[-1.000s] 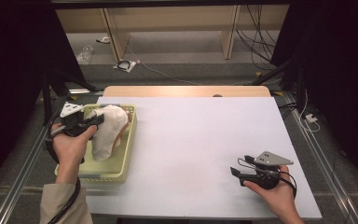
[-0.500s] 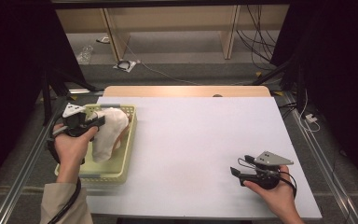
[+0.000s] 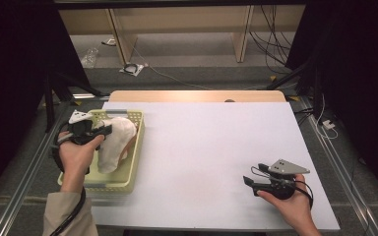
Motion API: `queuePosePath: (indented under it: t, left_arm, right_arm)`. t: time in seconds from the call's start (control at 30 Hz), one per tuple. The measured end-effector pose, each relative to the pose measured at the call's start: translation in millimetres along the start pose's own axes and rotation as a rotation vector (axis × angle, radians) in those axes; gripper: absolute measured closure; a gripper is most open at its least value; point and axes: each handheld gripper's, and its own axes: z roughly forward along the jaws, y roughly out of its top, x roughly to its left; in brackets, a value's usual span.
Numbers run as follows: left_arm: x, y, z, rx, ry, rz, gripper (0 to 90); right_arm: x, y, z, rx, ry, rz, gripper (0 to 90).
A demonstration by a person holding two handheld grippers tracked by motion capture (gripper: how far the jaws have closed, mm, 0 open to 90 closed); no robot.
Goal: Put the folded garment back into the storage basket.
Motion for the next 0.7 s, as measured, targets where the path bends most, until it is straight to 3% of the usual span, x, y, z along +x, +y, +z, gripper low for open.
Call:
queuePosePath:
  t: [0.37,0.7]
  left_arm:
    - [5.1,-4.0,5.5,0.039,-0.009,-0.007,84.5]
    - [15.4,-12.8,16.5,0.097,-0.016,-0.040,84.4]
  right_arm:
    - [0.1,0.0,-0.1,-0.001,0.001,0.002,25.6]
    - [0.2,0.0,-0.2,0.000,0.000,0.002,25.6]
